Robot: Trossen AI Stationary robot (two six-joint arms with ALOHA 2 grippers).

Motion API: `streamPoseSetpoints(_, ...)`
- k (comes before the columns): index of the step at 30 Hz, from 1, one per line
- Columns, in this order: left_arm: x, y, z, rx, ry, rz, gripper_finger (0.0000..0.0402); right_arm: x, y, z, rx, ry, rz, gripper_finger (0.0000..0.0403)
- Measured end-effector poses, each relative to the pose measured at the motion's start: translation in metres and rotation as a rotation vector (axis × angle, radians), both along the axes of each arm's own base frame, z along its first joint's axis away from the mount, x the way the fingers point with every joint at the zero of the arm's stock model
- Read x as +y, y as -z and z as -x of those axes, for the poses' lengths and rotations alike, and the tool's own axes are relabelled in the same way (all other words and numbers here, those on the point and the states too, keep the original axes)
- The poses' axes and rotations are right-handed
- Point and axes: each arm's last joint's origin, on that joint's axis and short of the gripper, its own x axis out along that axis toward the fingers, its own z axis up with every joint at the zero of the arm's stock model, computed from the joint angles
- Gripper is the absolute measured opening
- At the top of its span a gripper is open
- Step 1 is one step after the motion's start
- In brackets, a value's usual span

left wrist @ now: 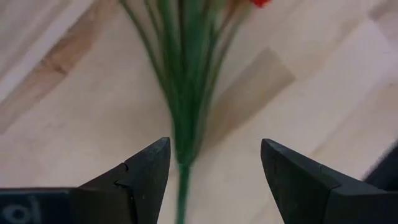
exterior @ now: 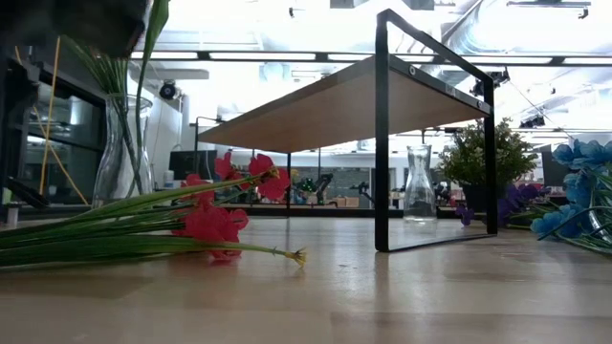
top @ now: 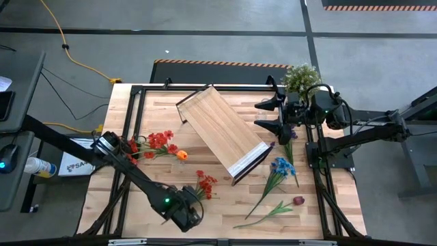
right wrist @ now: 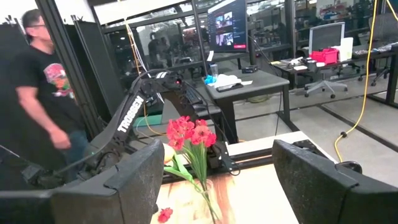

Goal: Pick and place flowers into a vace then onto a shelf
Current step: Put the red flowers into the bottom transparent vase

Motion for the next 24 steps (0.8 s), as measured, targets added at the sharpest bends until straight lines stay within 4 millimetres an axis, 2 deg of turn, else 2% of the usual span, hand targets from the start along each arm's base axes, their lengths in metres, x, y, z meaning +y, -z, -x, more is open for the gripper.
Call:
streamPoseSetpoints(8, 0.004, 0.011, 0.005, 0.040, 0.003, 0.006, 0.0282, 0.000, 0.000, 0.000, 0.001, 0.000, 0.000, 0.0287)
streamPoseSetpoints(15, 0.005, 0.023, 0.005, -0.001, 0.000, 0.041, 0.0282, 0.000, 0.000, 0.000, 0.001, 0.000, 0.008, 0.0287)
streamPoseSetpoints(24, 0.007, 0.027, 0.008, 0.003, -0.002, 0.050, 0.0272, 0.000, 0.000, 0.000, 0.002, 0.000, 0.008, 0.0287)
